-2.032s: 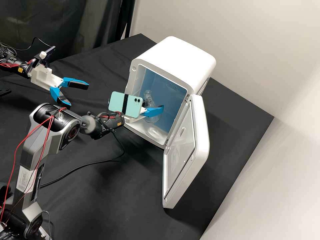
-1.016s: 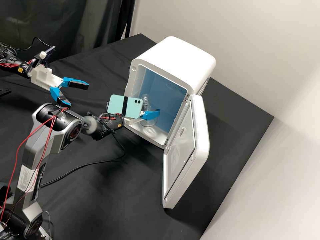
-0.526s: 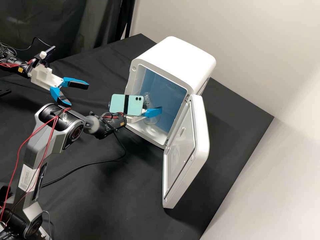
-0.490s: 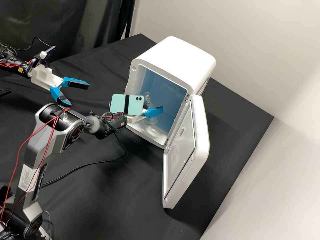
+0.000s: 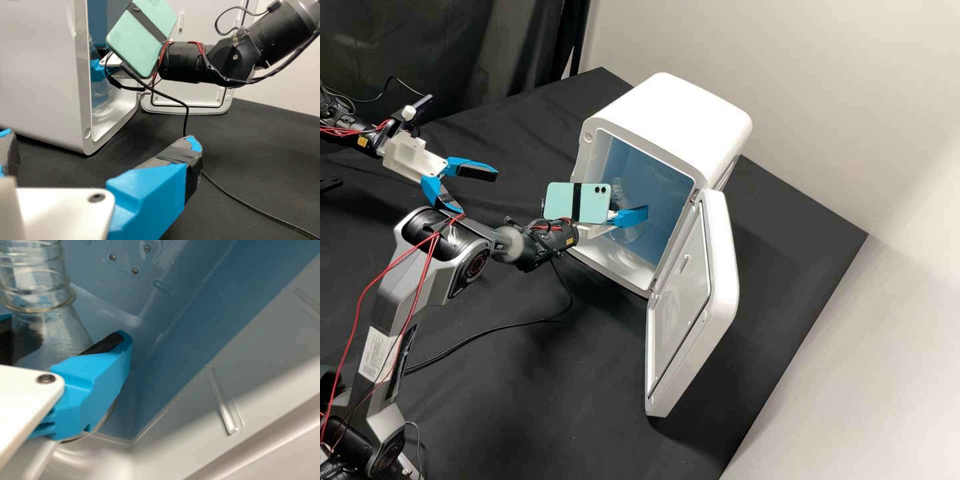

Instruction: Place the flask in the incubator

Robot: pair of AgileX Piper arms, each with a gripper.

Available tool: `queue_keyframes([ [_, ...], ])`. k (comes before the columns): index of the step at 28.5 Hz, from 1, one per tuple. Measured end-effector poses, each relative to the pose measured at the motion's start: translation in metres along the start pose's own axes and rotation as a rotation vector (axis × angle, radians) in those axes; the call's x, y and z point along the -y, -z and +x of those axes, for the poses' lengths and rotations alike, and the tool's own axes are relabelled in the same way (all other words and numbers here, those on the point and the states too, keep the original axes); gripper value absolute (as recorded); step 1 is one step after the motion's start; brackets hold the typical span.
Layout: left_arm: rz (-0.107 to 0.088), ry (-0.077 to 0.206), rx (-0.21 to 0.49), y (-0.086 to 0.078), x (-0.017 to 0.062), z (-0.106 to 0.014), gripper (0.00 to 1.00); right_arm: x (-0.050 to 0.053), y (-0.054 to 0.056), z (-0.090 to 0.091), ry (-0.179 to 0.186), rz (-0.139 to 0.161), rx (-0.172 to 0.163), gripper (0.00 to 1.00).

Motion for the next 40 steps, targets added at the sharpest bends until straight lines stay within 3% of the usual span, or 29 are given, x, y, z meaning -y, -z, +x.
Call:
queue_keyframes([
  [10, 0.001, 0.0, 0.0, 0.0, 0.0, 0.0, 1.0, 0.006, -0.003, 0.01, 0.006, -0.017, 0.007, 0.0],
  [15, -0.002, -0.002, -0.003, 0.0, -0.0002, 0.0, 1.0, 0.003, -0.005, 0.014, -0.007, -0.002, 0.022, 0.0],
  [22, -0.003, -0.001, -0.005, 0.001, 0.0001, 0.0, 1.0, 0.003, -0.007, 0.018, -0.008, -0.016, 0.029, 0.0],
  [31, -0.007, -0.003, -0.008, 0.001, -0.0001, 0.0, 1.0, 0.008, -0.009, 0.02, 0.029, -0.023, 0.049, 0.0],
  [40, -0.013, -0.008, -0.015, 0.002, -0.0005, 0.0, 1.0, 0.006, -0.008, 0.025, 0.023, -0.004, 0.056, 0.0],
])
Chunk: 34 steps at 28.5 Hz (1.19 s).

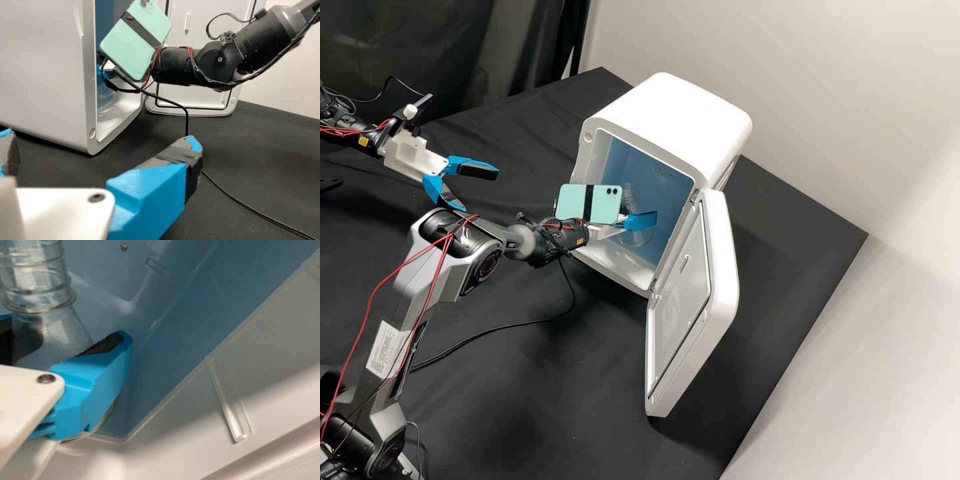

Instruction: Place the flask in the incubator

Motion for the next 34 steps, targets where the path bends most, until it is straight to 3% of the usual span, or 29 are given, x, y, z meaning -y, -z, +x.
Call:
queue_keyframes([
  [11, 0.0, 0.0, 0.0, 0.0, 0.0, 0.0, 1.0, -0.004, 0.001, 0.004, -0.01, -0.004, 0.015, 0.0],
  [25, 0.0, 0.0, -0.001, 0.0, -0.0001, 0.0, 1.0, 0.021, -0.012, 0.013, 0.042, -0.051, 0.047, 0.0],
  [34, 0.004, -0.013, 0.003, -0.001, -0.0028, -0.001, 1.0, 0.023, -0.013, 0.015, 0.04, -0.055, 0.049, 0.0],
])
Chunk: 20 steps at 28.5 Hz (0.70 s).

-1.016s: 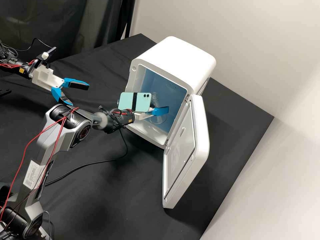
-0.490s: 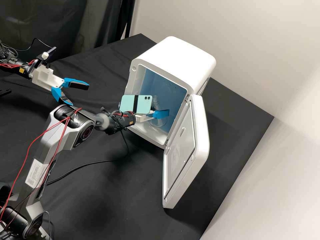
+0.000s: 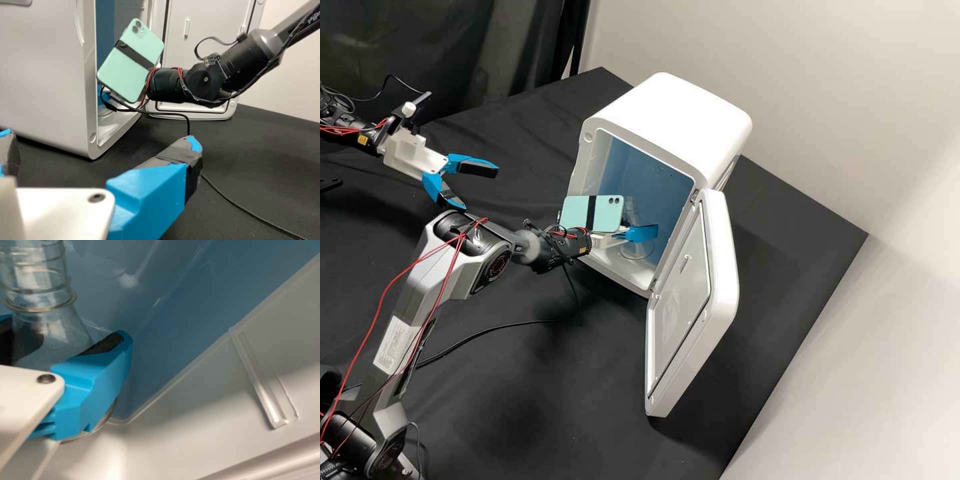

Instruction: Place the flask in the incubator

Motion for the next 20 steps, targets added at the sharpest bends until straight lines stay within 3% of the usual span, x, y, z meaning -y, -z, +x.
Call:
queue_keyframes([
  [20, 0.005, -0.015, 0.005, -0.0002, -0.0048, 0.0039, 1.0, 0.0015, -0.0009, 0.0033, -0.02, -0.004, 0.004, 0.0],
])
